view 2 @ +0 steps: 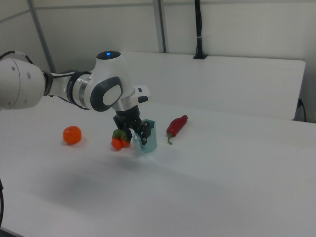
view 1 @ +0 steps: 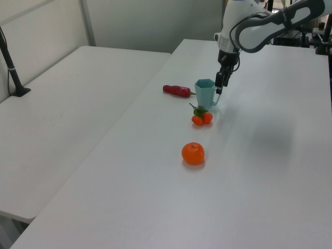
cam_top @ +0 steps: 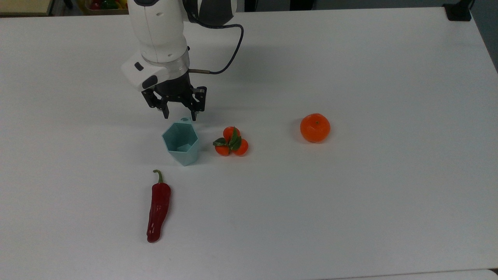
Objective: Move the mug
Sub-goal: 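Close the gripper on the mug's rim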
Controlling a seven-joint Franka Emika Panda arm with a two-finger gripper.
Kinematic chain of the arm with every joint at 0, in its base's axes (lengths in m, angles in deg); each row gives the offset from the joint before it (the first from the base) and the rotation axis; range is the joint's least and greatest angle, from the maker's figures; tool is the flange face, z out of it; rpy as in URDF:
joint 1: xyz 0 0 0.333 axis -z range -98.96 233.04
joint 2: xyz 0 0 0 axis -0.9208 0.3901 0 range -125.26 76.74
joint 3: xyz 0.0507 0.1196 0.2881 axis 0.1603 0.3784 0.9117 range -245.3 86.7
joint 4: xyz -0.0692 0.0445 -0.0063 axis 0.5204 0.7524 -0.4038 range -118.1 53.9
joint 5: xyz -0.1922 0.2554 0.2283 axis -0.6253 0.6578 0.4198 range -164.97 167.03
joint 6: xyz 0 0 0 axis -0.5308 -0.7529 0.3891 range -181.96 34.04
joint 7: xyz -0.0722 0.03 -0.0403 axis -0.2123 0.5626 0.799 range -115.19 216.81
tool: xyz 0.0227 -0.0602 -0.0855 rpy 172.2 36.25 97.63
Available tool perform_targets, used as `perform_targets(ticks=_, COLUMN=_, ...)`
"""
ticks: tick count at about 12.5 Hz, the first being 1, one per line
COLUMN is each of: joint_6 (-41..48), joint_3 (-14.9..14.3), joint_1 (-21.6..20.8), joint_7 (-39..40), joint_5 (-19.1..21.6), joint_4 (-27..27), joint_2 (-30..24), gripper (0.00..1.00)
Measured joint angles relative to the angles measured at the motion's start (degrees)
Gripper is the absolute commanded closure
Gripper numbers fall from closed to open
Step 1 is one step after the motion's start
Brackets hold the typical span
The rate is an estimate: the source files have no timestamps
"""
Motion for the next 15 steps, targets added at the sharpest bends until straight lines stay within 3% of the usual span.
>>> perform_targets(ticks=5, joint_6=-0.79, joint_3=0.59, joint_1=-0.47, joint_7=0.0, joint_5=-0.01, joint_4=-0.02, joint_2=0.92, gripper=0.31)
perform_targets(ticks=8, joint_6=-2.54, joint_3=1.23, joint_1=-0.51, joint_7=0.0, joint_5=-0.32, joint_4=-0.02, joint_2=1.81, gripper=0.36)
perform_targets(ticks=15, joint_6=-3.94, joint_3=1.23, joint_1=-0.45, joint_7=0.0, joint_5=-1.8, joint_4=-0.02, joint_2=2.47, gripper=0.7)
